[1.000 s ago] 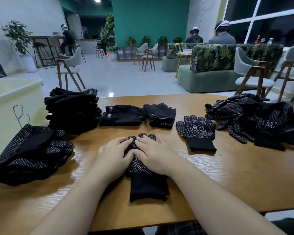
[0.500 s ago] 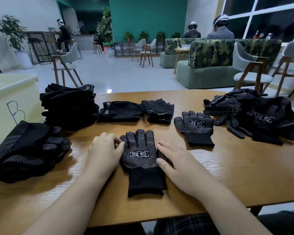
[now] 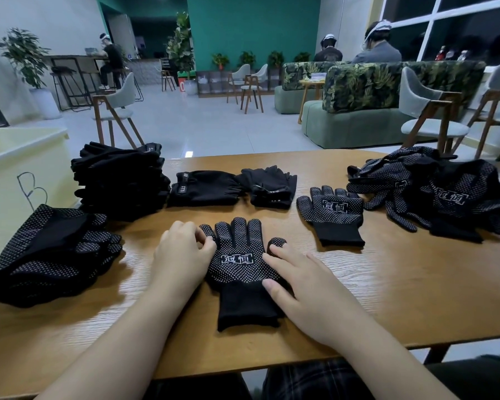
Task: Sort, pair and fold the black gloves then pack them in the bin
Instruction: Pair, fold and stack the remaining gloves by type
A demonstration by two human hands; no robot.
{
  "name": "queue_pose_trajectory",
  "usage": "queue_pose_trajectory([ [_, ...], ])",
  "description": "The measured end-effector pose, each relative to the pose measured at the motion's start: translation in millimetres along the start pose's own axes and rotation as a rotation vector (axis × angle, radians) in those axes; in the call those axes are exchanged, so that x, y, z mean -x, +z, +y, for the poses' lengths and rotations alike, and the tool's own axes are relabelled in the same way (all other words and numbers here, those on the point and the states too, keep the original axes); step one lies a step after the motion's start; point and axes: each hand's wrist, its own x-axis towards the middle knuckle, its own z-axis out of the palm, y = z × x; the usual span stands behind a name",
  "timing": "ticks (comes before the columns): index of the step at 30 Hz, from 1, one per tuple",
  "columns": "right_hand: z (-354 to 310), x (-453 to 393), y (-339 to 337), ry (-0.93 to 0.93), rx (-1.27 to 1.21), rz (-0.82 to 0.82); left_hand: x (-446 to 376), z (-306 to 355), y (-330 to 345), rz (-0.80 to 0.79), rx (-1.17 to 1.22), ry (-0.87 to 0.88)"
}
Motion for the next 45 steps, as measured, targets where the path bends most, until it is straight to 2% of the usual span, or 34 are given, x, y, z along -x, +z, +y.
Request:
queue_pose_trajectory([
  [5, 1, 0, 2, -0.022, -0.064, 0.074, -3, -4, 3, -0.006, 0.011, 0.006],
  [8, 2, -1, 3, -0.012, -0.087, 0.093, -5, -3, 3, 0.005, 0.073, 0.139],
  [11, 1, 0, 3, -0.008, -0.084, 0.077, -3, 4, 3, -0.194, -0.004, 0.348],
  [14, 1, 0, 3, -0.012, -0.073, 0.075, -2, 6, 10, -0.448, -0.234, 0.359],
  [16, 0, 1, 2, -0.020, -0.099, 0.057, -1, 8, 10, -0.517, -0.252, 0.349],
  [18, 1, 2, 0, -0.073, -0.131, 0.030, 1, 7, 6, -0.522, -0.194, 0.380],
  [23, 2, 5, -7, -0.135, -0.156, -0.093, 24, -7, -19, -0.590, 0.326, 0.444],
  [27, 5, 4, -6, -0.182, -0.137, -0.098, 42, -22, -35, -0.664, 0.372, 0.468],
  [30, 9, 2, 0, -0.214, -0.135, -0.056, 46, -24, -44, -0.726, 0.309, 0.494],
  [35, 4, -6, 5, -0.193, -0.262, 0.135, 49, -25, -41, -0.659, 0.234, 0.509],
  [38, -8, -15, -7, -0.116, -0.326, 0.077, 46, -19, -38, -0.593, 0.315, 0.415],
  [41, -14, -33, -16, -0.041, -0.280, 0.108, 39, -6, -36, -0.420, 0.316, 0.394],
  [45, -12, -63, -18, 0.086, -0.167, 0.095, 27, 9, -30, -0.260, 0.228, 0.184],
])
